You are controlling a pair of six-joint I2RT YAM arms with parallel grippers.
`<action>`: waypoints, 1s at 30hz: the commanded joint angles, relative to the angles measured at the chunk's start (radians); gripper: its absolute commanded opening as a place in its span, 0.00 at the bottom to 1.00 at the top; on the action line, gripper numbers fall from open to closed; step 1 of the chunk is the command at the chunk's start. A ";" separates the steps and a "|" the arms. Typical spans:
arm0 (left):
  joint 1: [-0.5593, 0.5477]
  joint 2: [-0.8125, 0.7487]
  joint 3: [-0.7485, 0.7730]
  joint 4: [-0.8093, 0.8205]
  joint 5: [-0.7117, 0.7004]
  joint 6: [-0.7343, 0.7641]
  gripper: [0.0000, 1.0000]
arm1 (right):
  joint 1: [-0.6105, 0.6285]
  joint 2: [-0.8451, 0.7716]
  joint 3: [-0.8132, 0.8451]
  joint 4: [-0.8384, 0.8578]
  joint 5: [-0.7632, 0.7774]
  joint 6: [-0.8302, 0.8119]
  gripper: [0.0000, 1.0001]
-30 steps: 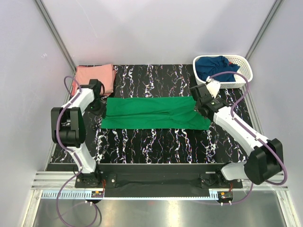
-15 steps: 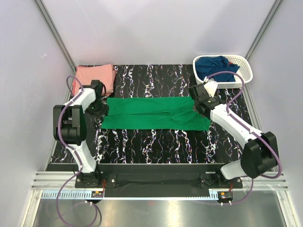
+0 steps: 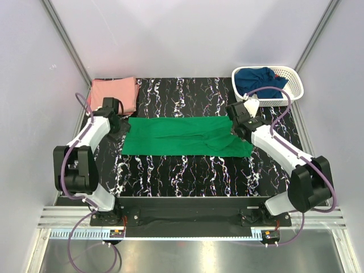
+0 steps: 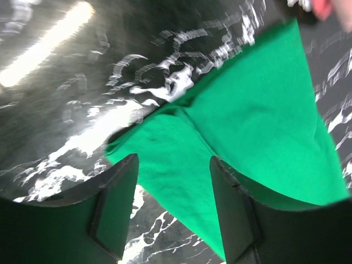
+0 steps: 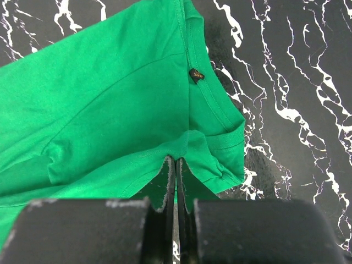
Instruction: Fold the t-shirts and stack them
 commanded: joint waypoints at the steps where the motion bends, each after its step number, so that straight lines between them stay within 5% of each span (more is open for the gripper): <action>1: -0.008 0.009 -0.067 0.218 0.195 0.108 0.58 | -0.008 0.020 0.034 0.027 -0.009 -0.021 0.00; 8: -0.014 0.069 -0.090 0.164 0.024 0.065 0.58 | -0.031 0.095 0.101 -0.042 -0.020 -0.031 0.00; 30: -0.014 0.216 -0.056 0.009 -0.142 -0.052 0.58 | -0.069 0.150 0.198 -0.074 -0.044 -0.096 0.00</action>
